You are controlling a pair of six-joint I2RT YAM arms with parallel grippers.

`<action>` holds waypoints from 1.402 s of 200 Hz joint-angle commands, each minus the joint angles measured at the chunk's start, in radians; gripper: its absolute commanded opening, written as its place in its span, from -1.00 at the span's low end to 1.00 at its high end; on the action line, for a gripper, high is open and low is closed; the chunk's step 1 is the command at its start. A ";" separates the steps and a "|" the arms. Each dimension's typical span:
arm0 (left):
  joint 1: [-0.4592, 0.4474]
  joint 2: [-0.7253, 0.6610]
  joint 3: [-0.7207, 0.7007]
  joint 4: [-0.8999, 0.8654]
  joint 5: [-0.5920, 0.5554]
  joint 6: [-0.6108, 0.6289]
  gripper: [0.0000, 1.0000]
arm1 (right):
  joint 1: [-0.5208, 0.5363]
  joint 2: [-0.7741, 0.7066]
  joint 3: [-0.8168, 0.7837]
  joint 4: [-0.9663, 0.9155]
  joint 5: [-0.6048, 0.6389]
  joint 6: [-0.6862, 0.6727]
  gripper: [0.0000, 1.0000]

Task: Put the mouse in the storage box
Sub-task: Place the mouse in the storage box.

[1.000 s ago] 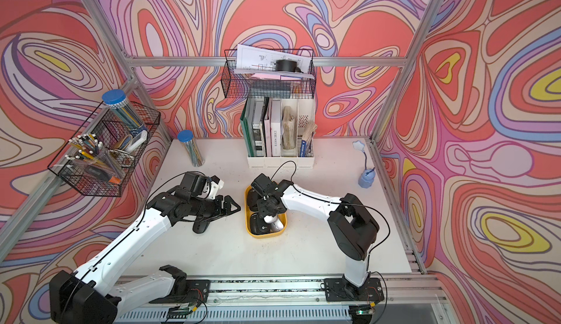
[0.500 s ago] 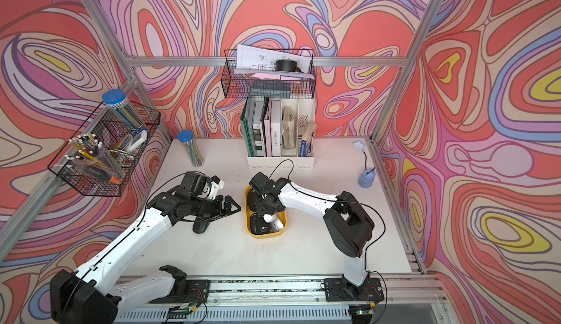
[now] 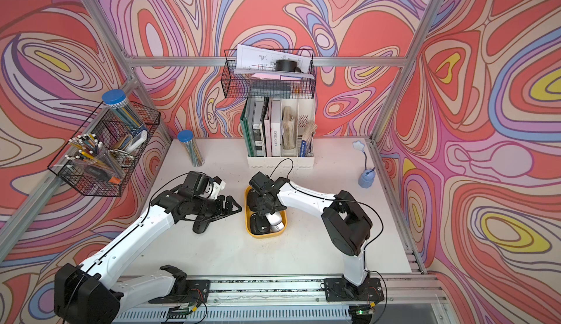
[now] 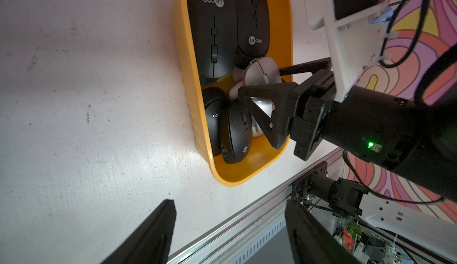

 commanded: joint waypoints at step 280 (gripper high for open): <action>0.180 0.229 0.254 -0.411 -0.512 0.297 0.63 | 0.122 -0.304 -0.196 0.356 -0.159 0.067 0.52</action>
